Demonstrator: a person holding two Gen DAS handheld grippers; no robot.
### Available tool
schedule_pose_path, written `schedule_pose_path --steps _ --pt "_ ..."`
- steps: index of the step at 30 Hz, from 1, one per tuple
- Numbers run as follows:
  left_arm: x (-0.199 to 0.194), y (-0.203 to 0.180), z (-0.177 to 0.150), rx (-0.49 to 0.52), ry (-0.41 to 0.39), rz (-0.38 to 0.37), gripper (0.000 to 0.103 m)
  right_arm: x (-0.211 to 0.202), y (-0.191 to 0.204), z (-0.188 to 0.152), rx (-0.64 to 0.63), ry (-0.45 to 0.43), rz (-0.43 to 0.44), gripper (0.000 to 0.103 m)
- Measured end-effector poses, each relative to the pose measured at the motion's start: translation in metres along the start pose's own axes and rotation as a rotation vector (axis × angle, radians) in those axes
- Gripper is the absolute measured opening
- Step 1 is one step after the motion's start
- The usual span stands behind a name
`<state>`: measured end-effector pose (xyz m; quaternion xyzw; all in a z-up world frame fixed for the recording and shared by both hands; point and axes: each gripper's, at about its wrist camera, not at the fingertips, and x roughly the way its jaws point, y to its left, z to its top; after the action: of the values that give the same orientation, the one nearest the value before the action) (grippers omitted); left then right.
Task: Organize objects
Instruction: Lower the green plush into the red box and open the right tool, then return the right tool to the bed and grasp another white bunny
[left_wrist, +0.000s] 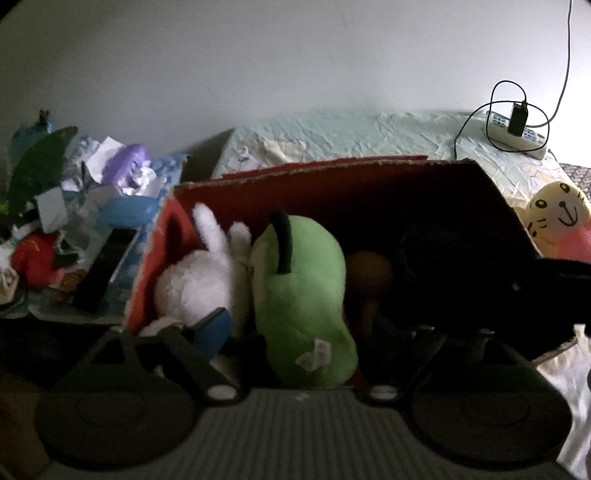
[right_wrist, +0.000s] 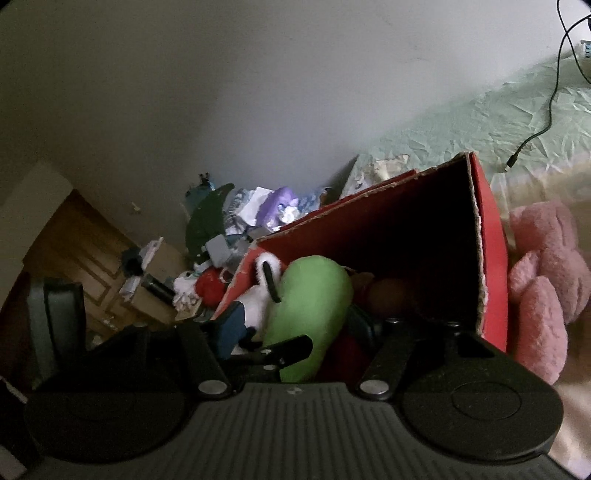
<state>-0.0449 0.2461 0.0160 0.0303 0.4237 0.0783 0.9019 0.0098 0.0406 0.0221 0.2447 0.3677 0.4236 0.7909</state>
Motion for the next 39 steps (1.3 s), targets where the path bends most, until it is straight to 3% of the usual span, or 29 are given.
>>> schedule_pose_path --steps 11,20,25,30,39 --pt "-0.034 -0.023 0.004 0.002 -0.049 0.002 0.087 -0.033 -0.012 -0.006 0.04 -0.018 0.139 0.063" --pt "-0.054 -0.058 0.007 0.007 -0.071 -0.047 0.087 -0.089 -0.041 -0.013 0.107 -0.099 0.198 0.062" --pt "-0.066 -0.087 0.014 0.042 -0.107 -0.11 0.087 -0.133 -0.069 -0.018 0.178 -0.181 0.14 0.062" --pt "-0.074 -0.127 0.022 0.089 -0.132 -0.245 0.087 -0.175 -0.103 -0.026 0.285 -0.27 0.081 0.062" --pt "-0.059 -0.218 0.006 0.263 -0.103 -0.45 0.087 -0.239 -0.166 -0.053 0.393 -0.397 -0.196 0.061"
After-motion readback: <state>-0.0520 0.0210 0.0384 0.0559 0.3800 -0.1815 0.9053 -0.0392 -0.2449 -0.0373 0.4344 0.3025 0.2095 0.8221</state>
